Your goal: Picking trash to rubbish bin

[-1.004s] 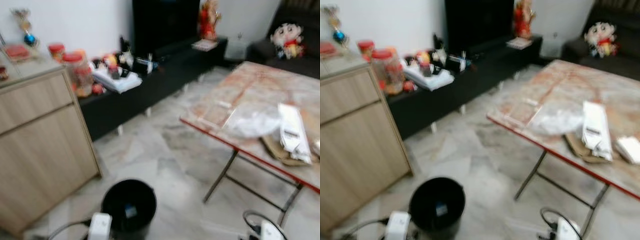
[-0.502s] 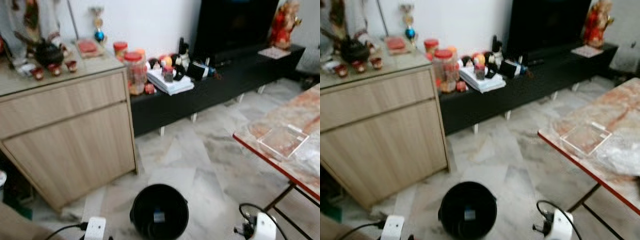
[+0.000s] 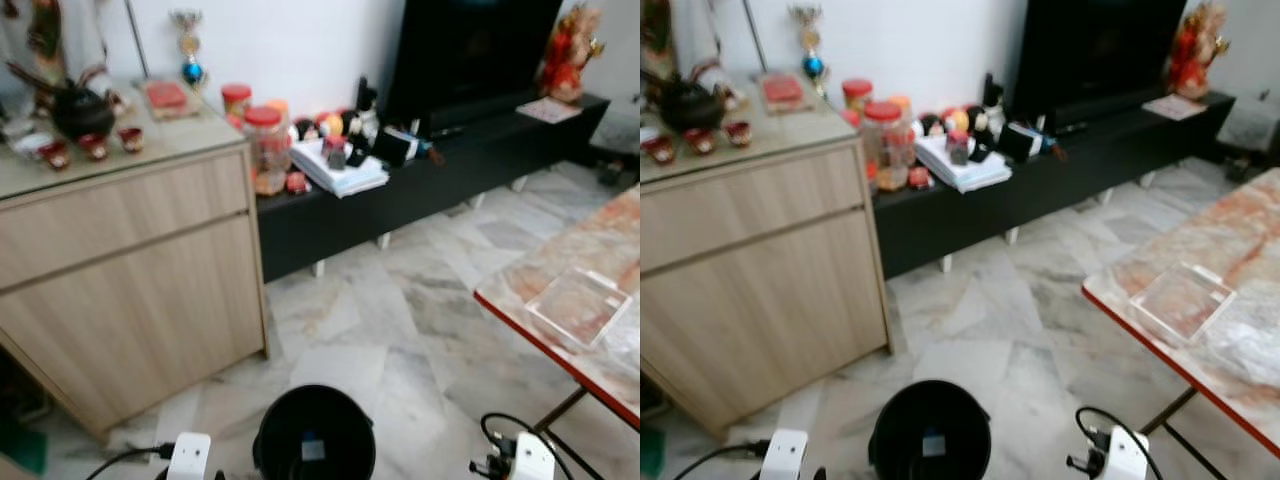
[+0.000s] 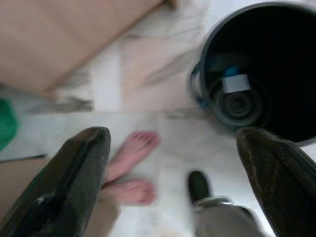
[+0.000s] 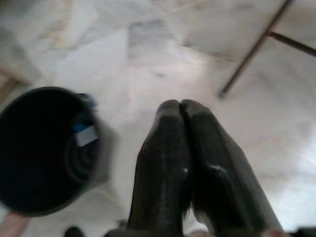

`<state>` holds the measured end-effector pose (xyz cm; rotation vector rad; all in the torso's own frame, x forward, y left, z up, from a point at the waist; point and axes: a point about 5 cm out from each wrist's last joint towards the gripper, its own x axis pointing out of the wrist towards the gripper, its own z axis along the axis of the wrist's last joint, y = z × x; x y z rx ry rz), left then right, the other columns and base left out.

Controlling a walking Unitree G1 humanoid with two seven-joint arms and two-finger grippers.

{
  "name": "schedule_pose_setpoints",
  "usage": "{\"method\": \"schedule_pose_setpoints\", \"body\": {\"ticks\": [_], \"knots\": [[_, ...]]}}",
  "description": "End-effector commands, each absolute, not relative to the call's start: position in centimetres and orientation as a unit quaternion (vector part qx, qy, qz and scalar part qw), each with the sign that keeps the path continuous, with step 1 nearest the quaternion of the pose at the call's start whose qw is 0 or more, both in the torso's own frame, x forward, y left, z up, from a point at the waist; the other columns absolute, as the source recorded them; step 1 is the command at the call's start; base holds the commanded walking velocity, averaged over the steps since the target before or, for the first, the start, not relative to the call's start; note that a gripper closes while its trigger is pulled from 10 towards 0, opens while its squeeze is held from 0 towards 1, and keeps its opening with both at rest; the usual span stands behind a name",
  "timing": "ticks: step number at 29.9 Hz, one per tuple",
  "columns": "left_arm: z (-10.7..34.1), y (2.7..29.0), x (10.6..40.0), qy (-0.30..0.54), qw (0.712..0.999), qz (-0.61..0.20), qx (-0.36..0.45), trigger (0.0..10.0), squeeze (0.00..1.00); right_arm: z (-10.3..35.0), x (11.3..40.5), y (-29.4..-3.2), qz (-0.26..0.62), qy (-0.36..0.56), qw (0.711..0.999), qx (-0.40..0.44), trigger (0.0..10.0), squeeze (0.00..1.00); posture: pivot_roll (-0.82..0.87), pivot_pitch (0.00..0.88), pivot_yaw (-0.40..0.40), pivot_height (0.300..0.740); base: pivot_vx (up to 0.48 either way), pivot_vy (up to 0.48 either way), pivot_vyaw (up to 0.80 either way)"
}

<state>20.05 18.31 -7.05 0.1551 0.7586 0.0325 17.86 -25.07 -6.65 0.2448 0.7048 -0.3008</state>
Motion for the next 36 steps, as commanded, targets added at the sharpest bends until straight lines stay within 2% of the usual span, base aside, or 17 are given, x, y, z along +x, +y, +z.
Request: {"method": "schedule_pose_setpoints", "body": {"ticks": [1,4,14,15,21,25,29,30,36], "knots": [[-7.2,18.5,19.8,0.374,0.924,0.017,0.077,10.0,0.00,-6.2,18.5,-25.2,-0.145,0.332,0.925,0.116,10.0,0.00,0.06,0.054,-0.056,0.740,0.300,0.000,0.00],[-7.0,18.6,20.0,0.369,0.926,0.018,0.078,10.0,0.00,-5.6,19.5,-23.4,-0.023,0.310,0.948,0.065,10.0,0.00,0.06,0.057,-0.052,0.740,0.000,0.000,0.00],[-6.9,18.4,20.4,0.366,0.927,0.012,0.080,10.0,0.00,-3.1,22.3,-20.8,0.072,0.228,0.970,0.050,10.0,0.00,0.05,0.059,-0.050,0.740,0.000,0.000,0.00],[-6.9,18.4,20.4,0.366,0.927,0.012,0.080,10.0,0.00,-3.1,22.3,-20.8,0.072,0.228,0.970,0.050,10.0,0.00,0.05,0.059,-0.050,0.740,0.000,0.000,0.00],[-6.6,18.2,20.9,0.361,0.929,0.005,0.083,10.0,0.00,-0.6,24.1,-17.0,0.174,0.206,0.963,0.009,10.0,0.00,0.05,0.063,-0.051,0.740,0.000,0.000,0.00],[-6.2,17.8,21.7,0.348,0.934,0.002,0.080,10.0,0.00,0.3,25.8,-16.3,0.155,0.209,0.965,0.005,10.0,0.00,0.04,0.067,-0.054,0.740,0.000,0.000,0.00],[-5.2,16.7,23.3,0.327,0.942,-0.006,0.072,10.0,0.00,1.3,28.1,-13.7,0.179,0.209,0.961,0.003,10.0,0.00,0.06,0.065,-0.063,0.740,0.000,0.000,0.00],[-5.2,16.7,23.3,0.327,0.942,-0.006,0.072,10.0,0.00,1.3,28.1,-13.7,0.179,0.209,0.961,0.003,10.0,0.00,0.06,0.065,-0.063,0.740,0.000,0.000,0.00],[-4.2,15.3,25.0,0.302,0.950,-0.026,0.069,10.0,0.00,1.1,29.3,-9.9,0.217,0.248,0.944,-0.009,10.0,0.00,0.08,0.079,-0.083,0.740,0.000,0.000,0.00]]}}
